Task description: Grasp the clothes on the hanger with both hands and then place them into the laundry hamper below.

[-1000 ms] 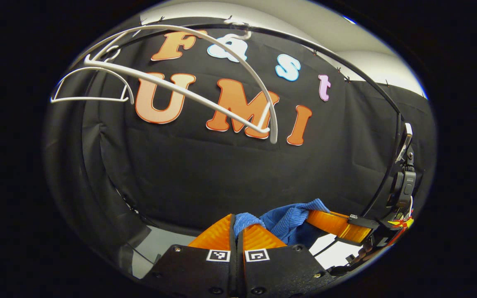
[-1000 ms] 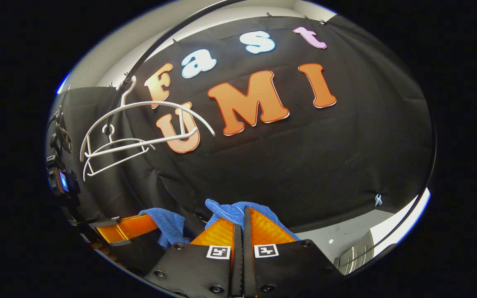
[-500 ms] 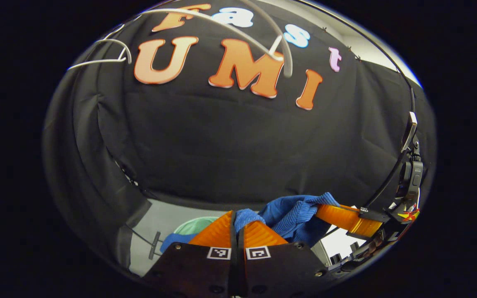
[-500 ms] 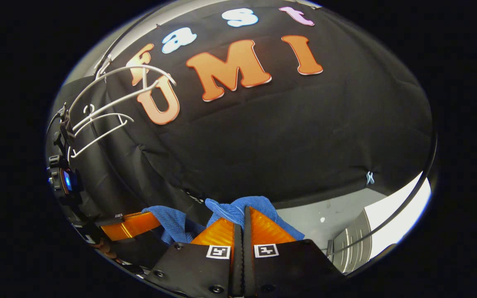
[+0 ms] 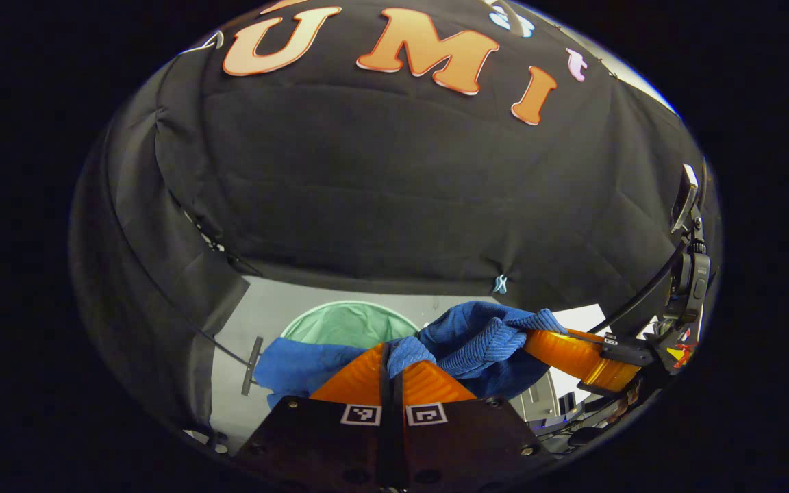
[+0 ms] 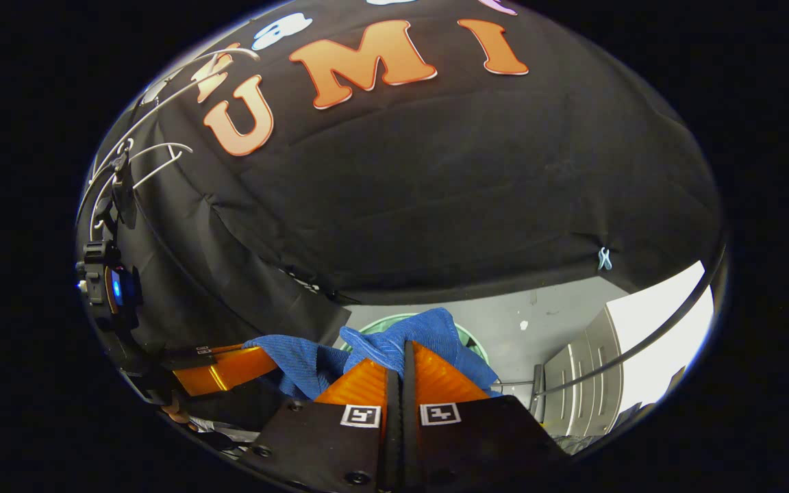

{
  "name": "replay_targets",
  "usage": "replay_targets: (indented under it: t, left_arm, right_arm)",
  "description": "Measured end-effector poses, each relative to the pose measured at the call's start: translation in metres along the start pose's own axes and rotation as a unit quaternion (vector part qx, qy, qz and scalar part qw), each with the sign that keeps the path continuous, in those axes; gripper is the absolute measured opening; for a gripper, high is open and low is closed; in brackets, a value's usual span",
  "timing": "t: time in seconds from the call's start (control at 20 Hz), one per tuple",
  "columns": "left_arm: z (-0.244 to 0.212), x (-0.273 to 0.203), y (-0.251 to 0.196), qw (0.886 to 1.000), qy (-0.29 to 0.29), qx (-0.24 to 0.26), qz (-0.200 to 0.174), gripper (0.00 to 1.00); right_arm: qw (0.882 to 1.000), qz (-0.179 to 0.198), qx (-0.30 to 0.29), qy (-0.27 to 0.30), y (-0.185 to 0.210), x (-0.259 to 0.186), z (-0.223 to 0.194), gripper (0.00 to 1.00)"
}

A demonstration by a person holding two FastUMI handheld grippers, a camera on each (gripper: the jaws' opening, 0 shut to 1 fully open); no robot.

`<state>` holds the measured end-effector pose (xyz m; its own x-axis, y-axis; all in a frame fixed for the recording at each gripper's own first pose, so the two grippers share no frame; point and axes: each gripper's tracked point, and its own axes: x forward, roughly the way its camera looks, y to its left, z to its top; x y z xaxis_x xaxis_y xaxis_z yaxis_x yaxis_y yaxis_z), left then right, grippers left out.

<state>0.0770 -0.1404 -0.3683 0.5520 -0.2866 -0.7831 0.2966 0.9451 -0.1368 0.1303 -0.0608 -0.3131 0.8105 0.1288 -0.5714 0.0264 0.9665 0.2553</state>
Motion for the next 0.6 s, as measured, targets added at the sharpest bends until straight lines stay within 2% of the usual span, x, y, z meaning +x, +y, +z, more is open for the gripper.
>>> replay_targets:
  t: [0.35,0.6]
  left_arm:
    - [-0.045,0.043,0.024,0.997,0.076,-0.018,0.014,0.0]
    - [-0.092,0.065,0.039,0.988,0.142,-0.058,0.024,0.01]
  right_arm:
    - [0.997,-0.026,0.022,0.072,-0.012,0.036,-0.047,0.08]
    - [0.987,-0.034,0.01,0.157,-0.018,0.056,-0.097,0.08]
